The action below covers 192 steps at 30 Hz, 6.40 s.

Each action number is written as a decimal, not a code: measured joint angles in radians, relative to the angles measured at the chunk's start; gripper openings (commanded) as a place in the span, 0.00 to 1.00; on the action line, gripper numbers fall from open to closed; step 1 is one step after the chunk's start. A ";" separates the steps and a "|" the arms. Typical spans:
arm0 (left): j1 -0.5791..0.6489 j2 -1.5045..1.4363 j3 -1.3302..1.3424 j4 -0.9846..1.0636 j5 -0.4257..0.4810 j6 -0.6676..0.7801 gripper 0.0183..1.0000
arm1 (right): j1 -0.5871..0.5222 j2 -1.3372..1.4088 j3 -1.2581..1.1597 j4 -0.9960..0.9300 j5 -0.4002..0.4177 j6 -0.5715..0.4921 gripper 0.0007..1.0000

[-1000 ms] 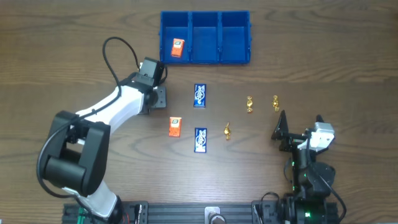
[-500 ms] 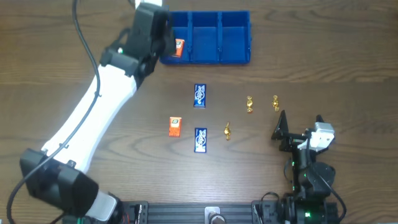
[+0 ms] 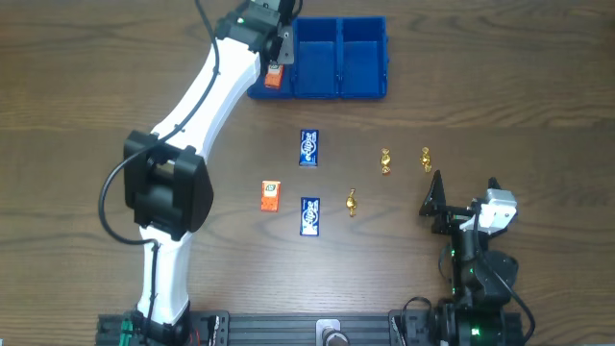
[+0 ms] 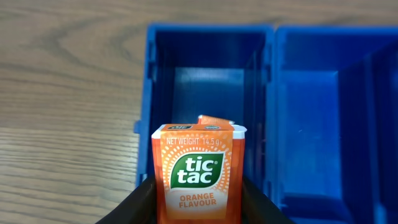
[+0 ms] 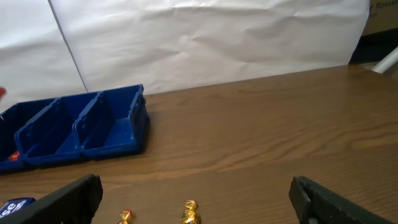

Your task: Sort Candies Into Trays

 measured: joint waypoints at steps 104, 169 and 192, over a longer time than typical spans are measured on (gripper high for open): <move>-0.243 -0.671 -0.861 0.153 -0.065 -0.267 0.25 | 0.000 0.000 0.000 0.000 0.000 0.000 1.00; 0.024 -0.645 -0.084 0.063 -0.068 0.029 1.00 | 0.000 0.000 0.000 0.000 0.000 0.000 1.00; 0.366 -1.691 -1.193 0.483 0.117 0.263 1.00 | 0.000 0.000 0.000 0.000 0.000 0.000 1.00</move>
